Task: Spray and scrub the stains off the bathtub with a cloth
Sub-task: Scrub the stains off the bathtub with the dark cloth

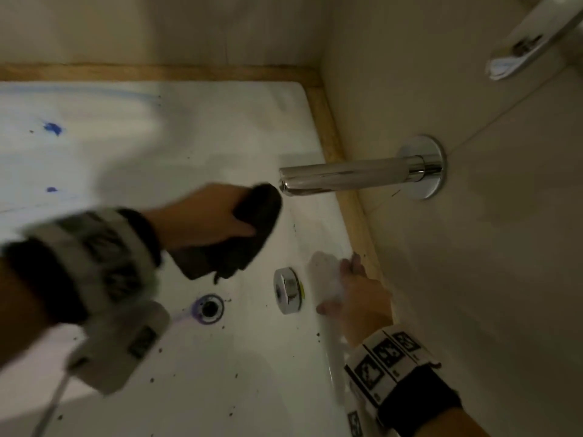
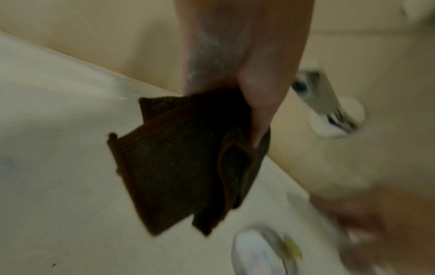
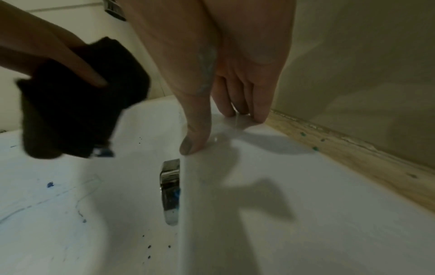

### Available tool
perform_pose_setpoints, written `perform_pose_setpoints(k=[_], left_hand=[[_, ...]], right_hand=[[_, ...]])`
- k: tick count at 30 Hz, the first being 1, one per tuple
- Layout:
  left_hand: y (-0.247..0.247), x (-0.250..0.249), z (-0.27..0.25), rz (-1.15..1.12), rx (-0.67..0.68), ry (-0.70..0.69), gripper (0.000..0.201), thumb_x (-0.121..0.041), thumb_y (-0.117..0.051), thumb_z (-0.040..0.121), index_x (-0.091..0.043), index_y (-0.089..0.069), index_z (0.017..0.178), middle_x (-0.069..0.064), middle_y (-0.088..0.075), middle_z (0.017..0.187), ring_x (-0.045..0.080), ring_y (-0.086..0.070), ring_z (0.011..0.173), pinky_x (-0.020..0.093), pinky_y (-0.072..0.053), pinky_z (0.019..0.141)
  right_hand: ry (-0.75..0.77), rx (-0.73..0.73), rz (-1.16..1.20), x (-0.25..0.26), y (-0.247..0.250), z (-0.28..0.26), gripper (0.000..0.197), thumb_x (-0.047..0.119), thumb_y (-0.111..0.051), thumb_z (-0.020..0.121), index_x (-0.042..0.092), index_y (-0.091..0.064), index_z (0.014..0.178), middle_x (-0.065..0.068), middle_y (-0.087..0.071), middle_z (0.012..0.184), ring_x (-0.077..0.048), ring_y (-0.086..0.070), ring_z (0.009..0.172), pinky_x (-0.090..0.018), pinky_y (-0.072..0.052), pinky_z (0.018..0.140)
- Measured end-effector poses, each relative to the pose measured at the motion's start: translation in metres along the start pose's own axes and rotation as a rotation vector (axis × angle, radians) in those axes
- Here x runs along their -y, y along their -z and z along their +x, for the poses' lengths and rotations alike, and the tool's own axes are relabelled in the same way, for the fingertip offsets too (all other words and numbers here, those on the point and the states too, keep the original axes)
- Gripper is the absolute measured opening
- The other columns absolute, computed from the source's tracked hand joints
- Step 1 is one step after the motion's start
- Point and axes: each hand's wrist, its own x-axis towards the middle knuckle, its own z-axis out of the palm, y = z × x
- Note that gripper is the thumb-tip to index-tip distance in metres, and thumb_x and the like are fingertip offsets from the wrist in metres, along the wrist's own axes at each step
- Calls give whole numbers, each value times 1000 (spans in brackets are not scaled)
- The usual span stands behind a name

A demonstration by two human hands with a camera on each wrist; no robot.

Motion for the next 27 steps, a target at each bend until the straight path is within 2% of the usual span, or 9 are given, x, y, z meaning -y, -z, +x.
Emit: perform_pose_setpoints(k=[3, 7, 9, 12, 15, 17, 19, 23, 27], left_hand=[[-51, -27, 8, 118, -189, -108, 32, -33, -52, 89, -18, -56, 118, 2, -57, 111, 25, -60, 98, 31, -46, 78], [-88, -41, 27, 85, -485, -231, 55, -10, -66, 77, -17, -52, 130, 7, -60, 121, 29, -60, 102, 38, -53, 75], [-107, -47, 32, 113, -497, -338, 53, -7, -67, 68, -13, -61, 120, 8, -66, 112, 29, -65, 95, 39, -56, 71], [-127, -35, 39, 155, -425, -375, 53, -9, -64, 66, -14, -63, 119, 8, -64, 120, 32, -60, 111, 56, -43, 91], [-136, -25, 33, 155, -415, -441, 55, -6, -61, 66, -15, -63, 120, 6, -62, 124, 32, -56, 118, 60, -42, 91], [-139, -21, 29, 190, -425, -494, 55, -6, -67, 64, -17, -64, 117, 4, -64, 122, 30, -58, 115, 57, -45, 88], [-145, -16, 21, 189, -415, -552, 53, -6, -68, 67, -21, -64, 118, 0, -63, 123, 25, -58, 116, 51, -45, 90], [-159, -16, 8, 197, -372, -591, 45, -15, -56, 76, -26, -63, 119, -6, -61, 126, 17, -55, 121, 45, -48, 95], [-164, -21, -10, 124, -253, -586, 67, -8, -76, 64, -28, -57, 125, -7, -53, 135, 16, -44, 130, 48, -42, 102]], right_hand=[[33, -39, 67, -4, -3, -1, 90, 52, -52, 84, 15, 0, 148, -3, 13, 156, -19, -8, 144, -32, -24, 111], [45, -165, 218, -10, -14, -5, 93, 58, -56, 72, 20, -17, 148, -1, -15, 154, -21, -27, 138, -34, -30, 107], [82, -266, 207, -10, -17, -6, 91, 57, -52, 69, 14, -28, 144, -7, -27, 149, -26, -35, 133, -31, -28, 105], [171, -282, 278, -21, -31, 13, 83, 63, -44, 63, 0, -54, 117, -28, -58, 114, -38, -60, 104, -40, -37, 96], [171, -234, 279, -24, -31, 14, 110, 71, -42, 56, 6, -25, 143, -22, -32, 144, -27, -35, 134, -33, -21, 110], [93, -157, 370, -27, -19, -1, 85, 50, -49, 73, 9, -26, 143, -9, -30, 149, -18, -34, 135, -15, -19, 106], [78, -309, 501, -41, -14, -11, 44, 17, -59, 87, 12, -51, 130, -6, -55, 130, -20, -53, 118, -23, -37, 97], [126, -509, 650, -41, -12, -25, 50, -7, -53, 87, 23, -53, 127, 11, -52, 122, -11, -52, 115, -24, -39, 102], [378, -552, 334, -17, -19, -22, 54, -6, -49, 88, 18, -41, 136, 4, -52, 131, -2, -50, 116, 3, -22, 99]])
